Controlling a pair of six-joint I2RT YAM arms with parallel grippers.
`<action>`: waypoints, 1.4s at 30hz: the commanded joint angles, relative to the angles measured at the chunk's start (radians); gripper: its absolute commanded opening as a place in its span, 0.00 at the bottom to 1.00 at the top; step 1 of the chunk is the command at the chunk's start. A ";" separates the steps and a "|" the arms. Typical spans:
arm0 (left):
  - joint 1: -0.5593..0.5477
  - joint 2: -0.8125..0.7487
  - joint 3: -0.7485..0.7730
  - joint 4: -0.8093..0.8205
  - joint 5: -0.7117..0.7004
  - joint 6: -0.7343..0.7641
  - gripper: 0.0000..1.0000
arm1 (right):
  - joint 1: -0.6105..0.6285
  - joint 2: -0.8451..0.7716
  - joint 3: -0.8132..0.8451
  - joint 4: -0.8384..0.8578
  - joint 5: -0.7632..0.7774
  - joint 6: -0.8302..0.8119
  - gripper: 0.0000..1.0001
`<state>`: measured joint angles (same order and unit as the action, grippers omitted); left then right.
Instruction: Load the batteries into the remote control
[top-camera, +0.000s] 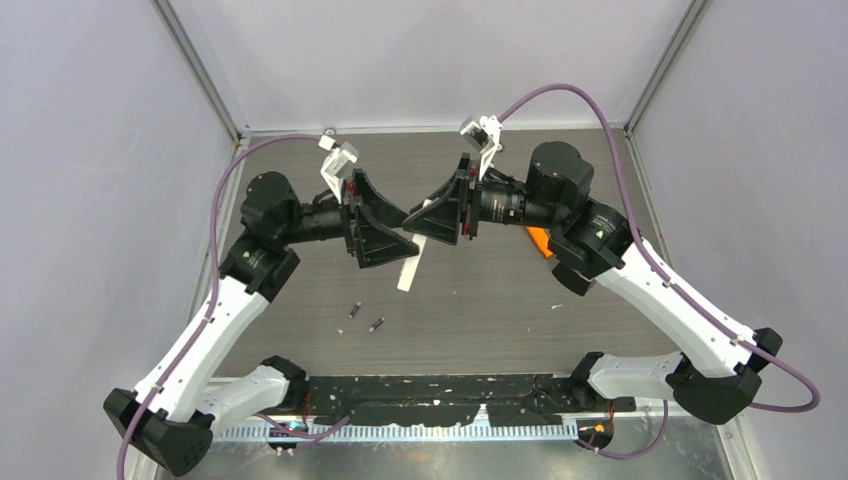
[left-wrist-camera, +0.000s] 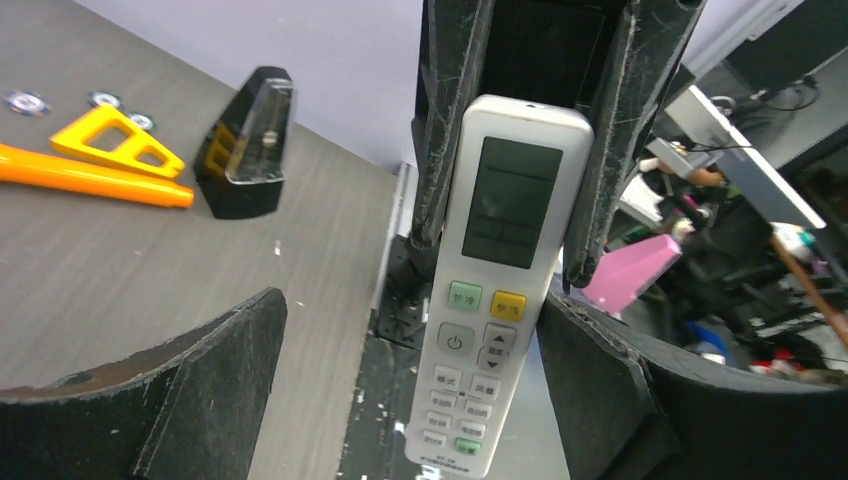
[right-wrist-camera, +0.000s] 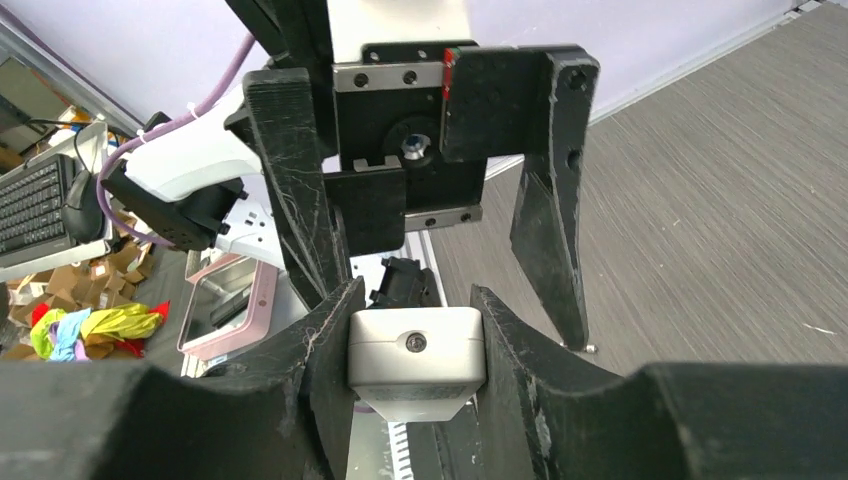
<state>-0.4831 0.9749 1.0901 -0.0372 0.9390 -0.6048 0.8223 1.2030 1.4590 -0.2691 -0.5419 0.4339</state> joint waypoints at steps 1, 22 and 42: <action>0.003 0.020 -0.015 0.196 0.124 -0.162 0.93 | -0.002 0.016 0.057 0.084 -0.080 -0.031 0.27; 0.003 0.032 -0.019 0.255 0.152 -0.203 0.00 | -0.001 0.038 0.104 0.099 -0.022 -0.018 0.57; 0.003 -0.038 -0.039 0.419 -0.176 -0.210 0.00 | 0.004 -0.116 -0.189 0.185 -0.009 -0.098 0.95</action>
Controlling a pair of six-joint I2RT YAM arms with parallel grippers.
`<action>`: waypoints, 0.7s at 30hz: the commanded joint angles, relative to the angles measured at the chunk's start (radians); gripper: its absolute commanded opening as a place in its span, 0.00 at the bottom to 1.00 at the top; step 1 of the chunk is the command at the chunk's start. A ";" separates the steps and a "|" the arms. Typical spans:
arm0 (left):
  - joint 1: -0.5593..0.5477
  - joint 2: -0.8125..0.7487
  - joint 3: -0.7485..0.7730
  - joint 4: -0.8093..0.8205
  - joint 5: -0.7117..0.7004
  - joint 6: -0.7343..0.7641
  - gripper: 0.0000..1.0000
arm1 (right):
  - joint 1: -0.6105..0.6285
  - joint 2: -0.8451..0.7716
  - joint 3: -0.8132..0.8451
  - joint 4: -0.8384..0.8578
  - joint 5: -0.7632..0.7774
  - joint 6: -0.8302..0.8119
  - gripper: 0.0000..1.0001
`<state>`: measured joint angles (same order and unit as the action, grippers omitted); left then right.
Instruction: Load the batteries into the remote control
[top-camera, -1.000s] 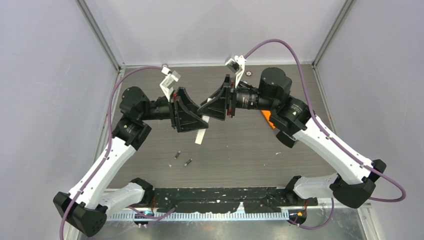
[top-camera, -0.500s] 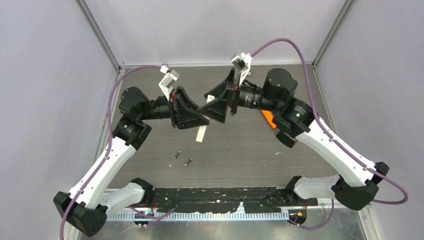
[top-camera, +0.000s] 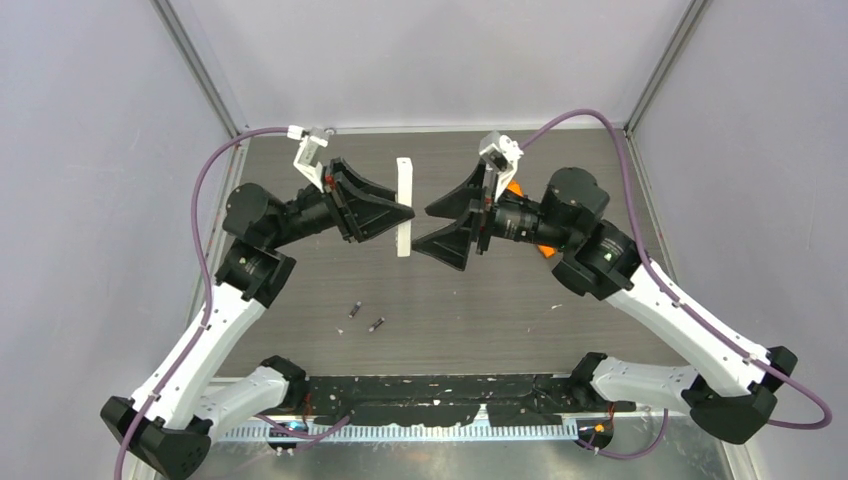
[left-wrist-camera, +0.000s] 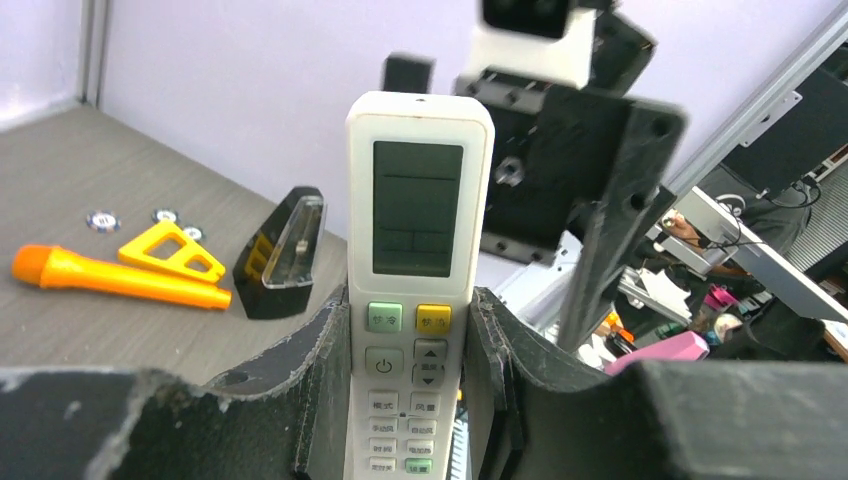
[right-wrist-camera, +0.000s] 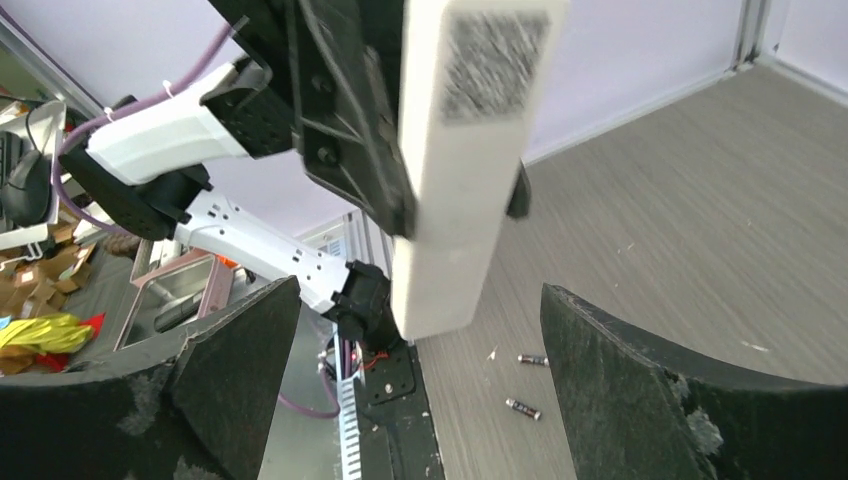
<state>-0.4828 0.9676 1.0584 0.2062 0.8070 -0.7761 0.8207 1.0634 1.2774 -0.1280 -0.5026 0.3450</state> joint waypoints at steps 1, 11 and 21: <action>0.003 -0.031 -0.012 0.206 -0.034 -0.053 0.00 | 0.006 0.038 -0.003 0.045 -0.055 -0.009 0.95; 0.003 -0.022 -0.040 0.372 0.012 -0.126 0.00 | 0.026 0.145 0.037 0.151 -0.132 0.093 0.93; 0.003 -0.013 -0.047 0.397 0.021 -0.135 0.00 | 0.026 0.165 0.025 0.201 -0.131 0.124 0.43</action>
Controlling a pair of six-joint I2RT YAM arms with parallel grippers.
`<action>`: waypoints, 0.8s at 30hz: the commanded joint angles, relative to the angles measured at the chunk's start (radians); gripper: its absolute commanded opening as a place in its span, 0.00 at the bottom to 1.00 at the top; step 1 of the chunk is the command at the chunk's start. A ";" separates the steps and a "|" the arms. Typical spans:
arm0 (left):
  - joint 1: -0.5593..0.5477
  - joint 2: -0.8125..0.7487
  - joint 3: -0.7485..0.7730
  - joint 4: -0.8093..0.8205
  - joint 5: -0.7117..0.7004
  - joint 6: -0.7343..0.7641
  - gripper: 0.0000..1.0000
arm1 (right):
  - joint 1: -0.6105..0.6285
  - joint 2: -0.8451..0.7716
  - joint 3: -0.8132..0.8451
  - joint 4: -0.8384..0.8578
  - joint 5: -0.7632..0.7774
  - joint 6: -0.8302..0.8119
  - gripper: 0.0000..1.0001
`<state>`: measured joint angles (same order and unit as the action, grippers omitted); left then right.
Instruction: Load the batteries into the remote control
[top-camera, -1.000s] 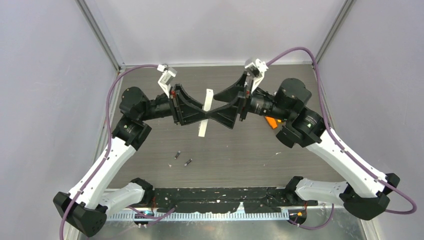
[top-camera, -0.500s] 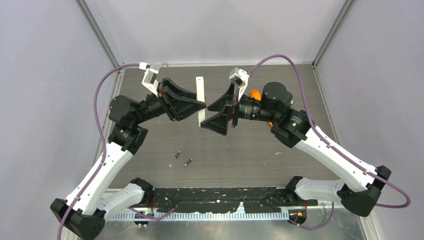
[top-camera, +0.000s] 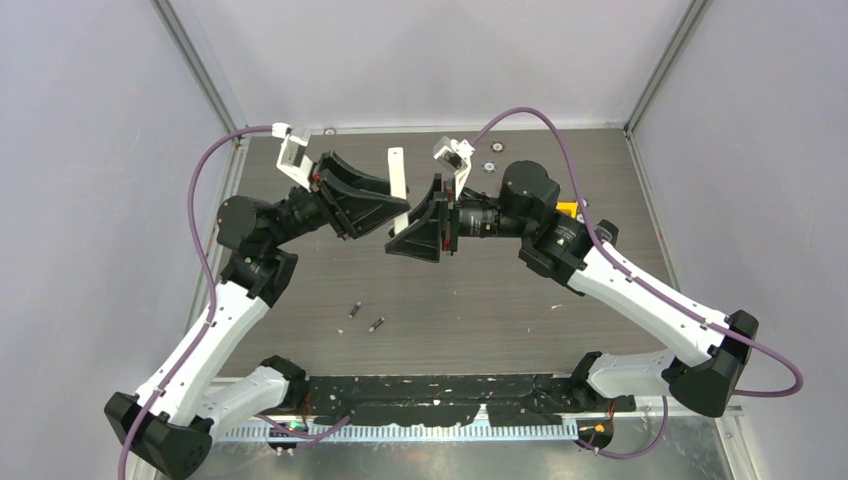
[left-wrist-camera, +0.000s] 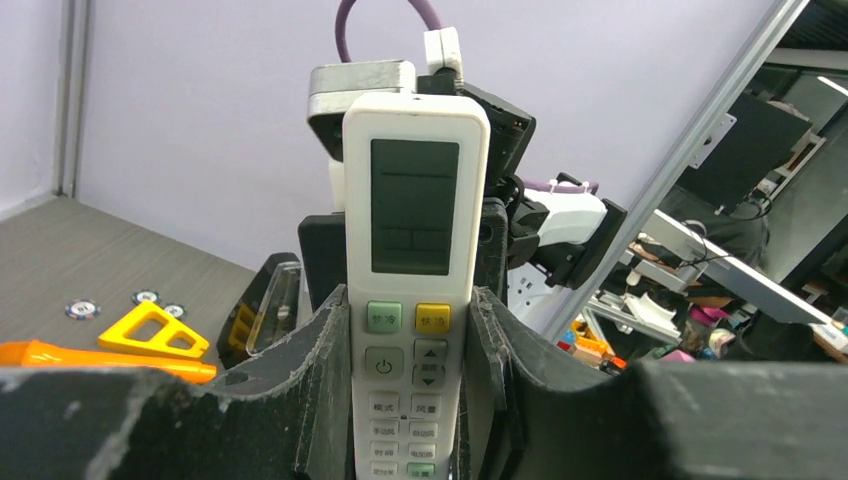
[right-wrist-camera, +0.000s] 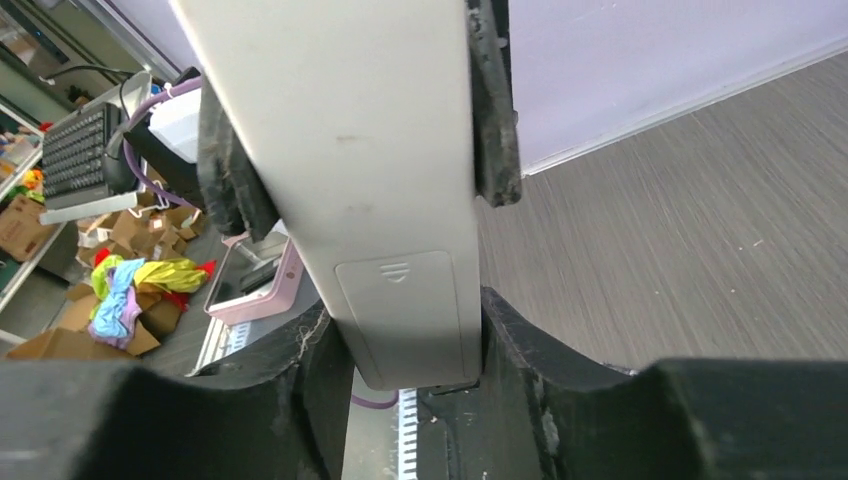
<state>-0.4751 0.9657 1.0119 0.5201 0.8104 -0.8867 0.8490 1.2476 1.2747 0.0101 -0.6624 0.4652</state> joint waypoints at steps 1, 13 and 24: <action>-0.005 -0.011 -0.002 0.081 0.016 -0.023 0.03 | -0.002 -0.023 0.027 0.060 0.030 0.000 0.38; -0.005 -0.055 0.059 -0.344 -0.207 0.254 0.93 | 0.010 -0.023 0.119 -0.343 0.303 -0.311 0.22; -0.005 0.039 0.136 -0.615 -0.345 0.267 0.82 | 0.137 0.078 0.185 -0.509 0.797 -0.519 0.20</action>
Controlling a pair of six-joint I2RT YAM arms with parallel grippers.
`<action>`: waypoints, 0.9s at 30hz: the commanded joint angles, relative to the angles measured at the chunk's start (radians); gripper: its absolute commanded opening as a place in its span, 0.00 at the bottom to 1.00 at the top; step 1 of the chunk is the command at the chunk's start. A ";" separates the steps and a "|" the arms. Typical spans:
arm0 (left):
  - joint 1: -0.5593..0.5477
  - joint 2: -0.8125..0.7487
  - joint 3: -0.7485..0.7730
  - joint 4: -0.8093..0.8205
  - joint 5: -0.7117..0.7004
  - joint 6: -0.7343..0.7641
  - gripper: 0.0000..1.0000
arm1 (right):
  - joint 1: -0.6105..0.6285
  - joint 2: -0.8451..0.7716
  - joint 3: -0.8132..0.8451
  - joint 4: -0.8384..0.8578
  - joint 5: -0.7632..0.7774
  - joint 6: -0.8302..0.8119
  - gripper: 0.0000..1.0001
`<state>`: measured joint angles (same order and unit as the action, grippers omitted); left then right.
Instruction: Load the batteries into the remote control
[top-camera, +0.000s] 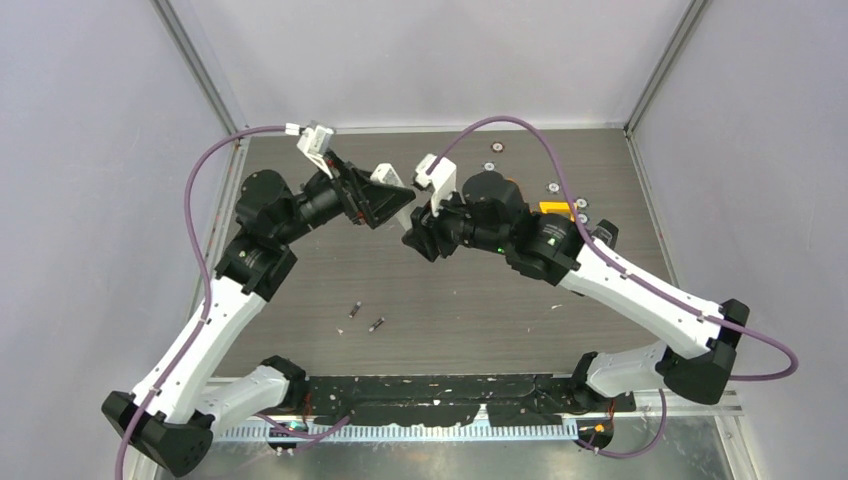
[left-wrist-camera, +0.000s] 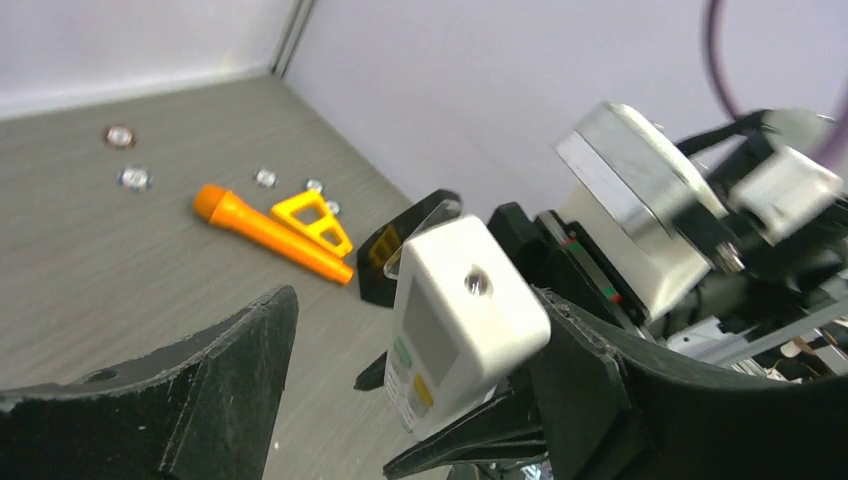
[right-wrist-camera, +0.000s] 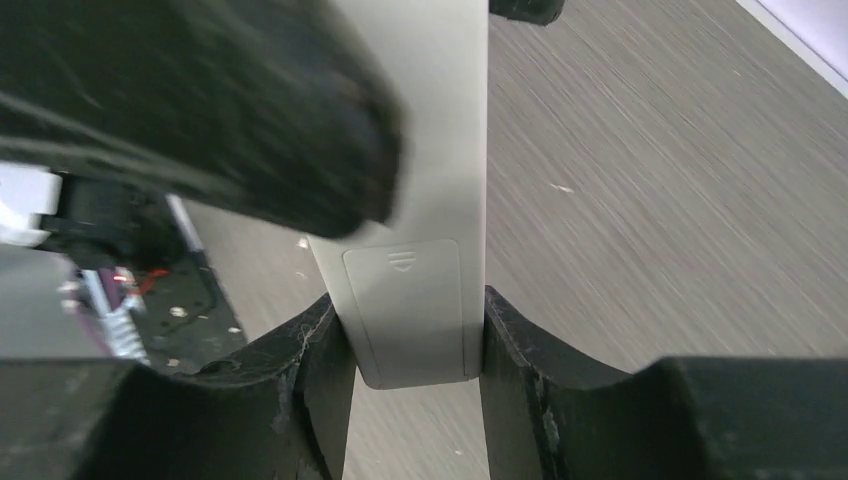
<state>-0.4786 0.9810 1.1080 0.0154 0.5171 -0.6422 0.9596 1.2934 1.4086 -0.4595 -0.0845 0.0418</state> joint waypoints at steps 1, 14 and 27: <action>-0.002 0.030 0.043 -0.135 -0.059 0.027 0.81 | 0.035 0.038 0.054 -0.041 0.256 -0.103 0.20; -0.001 0.061 0.043 -0.308 -0.148 -0.012 0.60 | 0.069 0.070 0.008 0.006 0.427 -0.136 0.19; -0.002 0.059 -0.002 -0.175 -0.151 -0.106 0.48 | 0.074 0.065 -0.023 0.032 0.340 -0.135 0.19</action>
<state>-0.4786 1.0573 1.1122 -0.2405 0.3893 -0.7300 1.0267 1.3811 1.3762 -0.4938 0.2806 -0.0917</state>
